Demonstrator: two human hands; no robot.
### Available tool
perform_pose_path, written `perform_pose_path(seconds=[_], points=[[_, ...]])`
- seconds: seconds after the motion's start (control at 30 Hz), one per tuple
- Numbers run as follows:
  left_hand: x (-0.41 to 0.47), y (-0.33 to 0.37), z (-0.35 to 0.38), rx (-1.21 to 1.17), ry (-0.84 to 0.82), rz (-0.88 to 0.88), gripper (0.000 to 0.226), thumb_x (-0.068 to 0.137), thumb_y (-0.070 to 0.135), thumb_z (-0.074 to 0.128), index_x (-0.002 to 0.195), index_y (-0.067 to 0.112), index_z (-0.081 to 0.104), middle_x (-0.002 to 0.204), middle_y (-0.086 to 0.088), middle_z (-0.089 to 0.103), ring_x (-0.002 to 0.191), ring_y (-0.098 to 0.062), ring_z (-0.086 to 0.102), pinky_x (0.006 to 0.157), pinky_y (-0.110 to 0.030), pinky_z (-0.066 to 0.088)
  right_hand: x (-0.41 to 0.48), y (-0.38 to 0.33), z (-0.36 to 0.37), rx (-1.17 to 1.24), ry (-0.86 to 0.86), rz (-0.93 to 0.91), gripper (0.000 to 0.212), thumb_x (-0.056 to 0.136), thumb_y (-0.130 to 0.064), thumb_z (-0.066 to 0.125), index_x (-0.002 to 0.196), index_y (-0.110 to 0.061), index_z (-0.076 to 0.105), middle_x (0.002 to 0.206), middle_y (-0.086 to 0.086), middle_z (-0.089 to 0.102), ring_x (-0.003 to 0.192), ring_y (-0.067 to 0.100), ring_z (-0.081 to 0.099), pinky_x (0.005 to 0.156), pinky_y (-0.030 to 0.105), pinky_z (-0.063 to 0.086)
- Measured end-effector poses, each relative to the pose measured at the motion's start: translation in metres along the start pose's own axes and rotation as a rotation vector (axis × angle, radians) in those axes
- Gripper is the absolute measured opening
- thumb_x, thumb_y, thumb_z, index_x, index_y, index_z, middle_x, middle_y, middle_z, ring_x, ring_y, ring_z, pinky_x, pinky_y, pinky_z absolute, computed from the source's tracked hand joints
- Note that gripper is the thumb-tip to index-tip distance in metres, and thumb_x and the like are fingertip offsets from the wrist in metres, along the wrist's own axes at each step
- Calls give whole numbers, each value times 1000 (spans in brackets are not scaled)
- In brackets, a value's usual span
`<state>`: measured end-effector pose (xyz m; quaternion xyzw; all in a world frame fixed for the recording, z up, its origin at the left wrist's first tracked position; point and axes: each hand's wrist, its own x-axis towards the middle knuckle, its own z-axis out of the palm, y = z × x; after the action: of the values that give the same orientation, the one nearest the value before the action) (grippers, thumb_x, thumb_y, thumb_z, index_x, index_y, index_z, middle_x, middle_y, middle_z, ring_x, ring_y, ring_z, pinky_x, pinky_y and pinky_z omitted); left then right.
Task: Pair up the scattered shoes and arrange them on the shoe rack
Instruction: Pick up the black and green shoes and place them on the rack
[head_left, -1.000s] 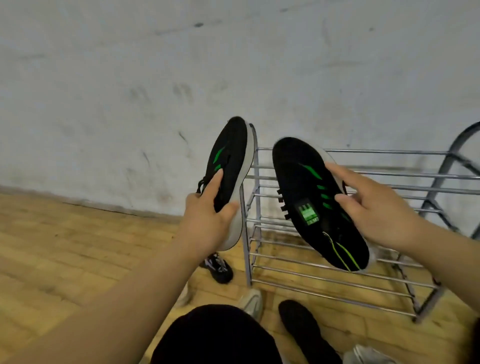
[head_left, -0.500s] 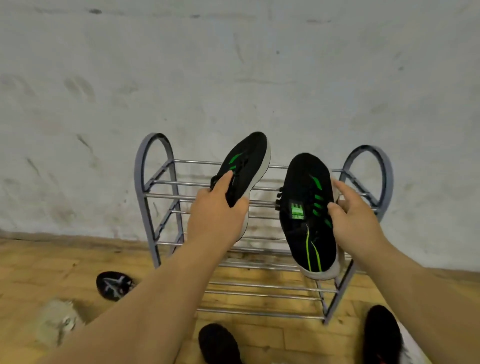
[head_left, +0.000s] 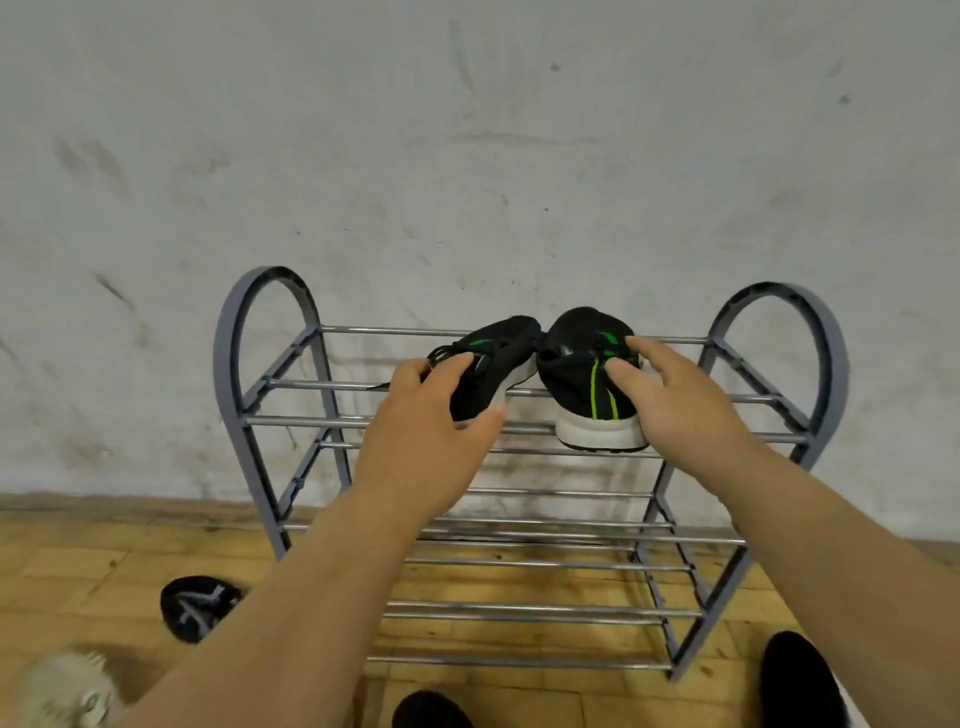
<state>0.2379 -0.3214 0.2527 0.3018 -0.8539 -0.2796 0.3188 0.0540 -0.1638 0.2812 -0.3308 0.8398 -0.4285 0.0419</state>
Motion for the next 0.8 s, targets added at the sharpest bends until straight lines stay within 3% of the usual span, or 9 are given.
perform_pose_path(seconds=[0.1, 0.2, 0.27, 0.37, 0.57, 0.7, 0.8], points=[[-6, -12, -10, -22, -118, 39, 68, 93, 54, 61, 154, 45, 32, 151, 16, 28, 117, -5, 51, 91, -23, 41, -19, -1, 4, -147, -107, -129, 73, 88, -67, 57, 153, -44, 33, 157, -9, 32, 139, 16, 39, 110, 36, 36], [-9, -17, -14, -41, -160, 14, 73, 92, 44, 62, 155, 47, 26, 155, 15, 26, 104, 1, 56, 84, -22, 42, -26, -4, 16, -310, -123, -160, 83, 81, -74, 59, 153, -48, 26, 163, -6, 20, 145, 26, 33, 116, 43, 35], [-12, -16, -14, -8, -173, 23, 73, 93, 43, 60, 156, 49, 23, 156, 13, 28, 101, 2, 56, 82, -25, 43, -28, -5, 24, -394, -80, -176, 83, 83, -72, 58, 155, -44, 27, 162, 3, 26, 143, 32, 36, 115, 47, 38], [-15, -13, -14, 23, -172, 22, 71, 96, 44, 58, 157, 48, 21, 156, 11, 29, 103, -2, 57, 86, -26, 42, -29, 2, 21, -386, -46, -188, 72, 90, -54, 61, 155, -37, 35, 155, 2, 39, 137, 31, 42, 112, 44, 41], [-19, -12, -14, 61, -151, 24, 73, 98, 46, 55, 160, 43, 17, 160, 8, 29, 129, -15, 49, 101, -31, 42, -23, 44, -28, -437, 87, -174, 60, 95, -29, 63, 151, -21, 46, 142, 12, 53, 128, 34, 49, 109, 45, 41], [-20, -7, -8, 80, -131, 21, 74, 99, 48, 54, 161, 38, 16, 160, 5, 28, 136, -21, 45, 107, -37, 42, -23, 69, -47, -567, 208, -107, 59, 93, -33, 62, 148, -17, 49, 128, 17, 62, 116, 40, 56, 99, 49, 49], [-20, 0, 6, 62, -95, 17, 75, 98, 50, 55, 161, 35, 17, 160, 0, 28, 142, -23, 39, 112, -40, 41, -26, 78, -52, -723, 303, -107, 62, 89, -50, 59, 143, -20, 54, 127, 15, 64, 114, 42, 51, 95, 50, 49]])
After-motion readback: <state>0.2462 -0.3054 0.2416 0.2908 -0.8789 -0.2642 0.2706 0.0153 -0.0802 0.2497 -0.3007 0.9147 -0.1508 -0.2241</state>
